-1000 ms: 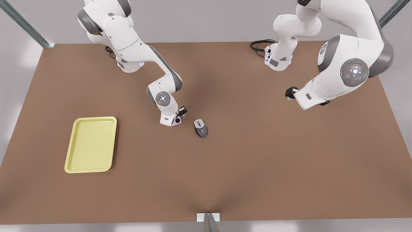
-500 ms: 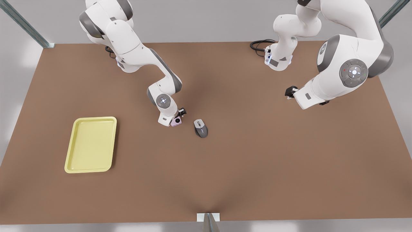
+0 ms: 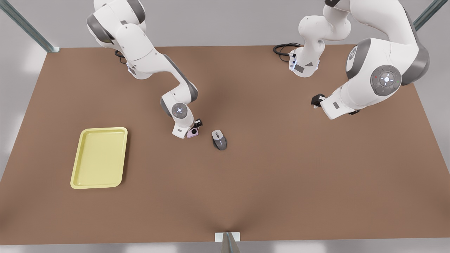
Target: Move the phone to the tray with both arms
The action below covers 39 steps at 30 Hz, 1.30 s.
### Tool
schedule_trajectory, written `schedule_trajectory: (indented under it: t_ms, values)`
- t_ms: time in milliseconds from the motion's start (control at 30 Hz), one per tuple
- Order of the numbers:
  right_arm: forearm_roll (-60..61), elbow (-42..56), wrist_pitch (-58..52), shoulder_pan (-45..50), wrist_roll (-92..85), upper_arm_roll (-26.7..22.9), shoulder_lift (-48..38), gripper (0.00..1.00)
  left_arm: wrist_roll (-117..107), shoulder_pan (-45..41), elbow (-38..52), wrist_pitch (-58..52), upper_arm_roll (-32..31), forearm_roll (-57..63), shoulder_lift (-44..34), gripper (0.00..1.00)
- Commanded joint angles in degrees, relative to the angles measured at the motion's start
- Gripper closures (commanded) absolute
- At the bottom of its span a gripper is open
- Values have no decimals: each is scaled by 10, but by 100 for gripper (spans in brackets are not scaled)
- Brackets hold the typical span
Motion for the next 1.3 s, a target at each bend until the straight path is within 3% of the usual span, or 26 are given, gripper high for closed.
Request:
schedule_trajectory:
  t_ms: [0,100,367,600,867,1033,1200,1267]
  values:
    - [0,1,1,1,17,0,0,0,0,0,-1,0,0,0,-1,0]
    - [0,2,1,2,17,0,1,0,-1,0,0,-4,-1,-1,-2,0]
    - [0,3,7,2,17,0,5,23,-1,0,-1,-4,-3,-1,-1,0]
    - [0,16,-19,-7,11,-2,-27,23,0,0,-1,-4,-3,-1,0,0]
    - [-1,9,-196,-283,-261,-3,-149,28,-39,0,0,-10,-2,0,-1,0]
    - [-44,-14,-117,-495,-515,-4,-120,28,-122,0,38,9,8,35,25,0]
    - [-50,21,33,-512,-556,-16,-11,27,-125,0,38,5,6,37,20,0]
    - [-50,62,31,-509,-548,-17,26,22,-126,0,38,4,4,38,18,0]
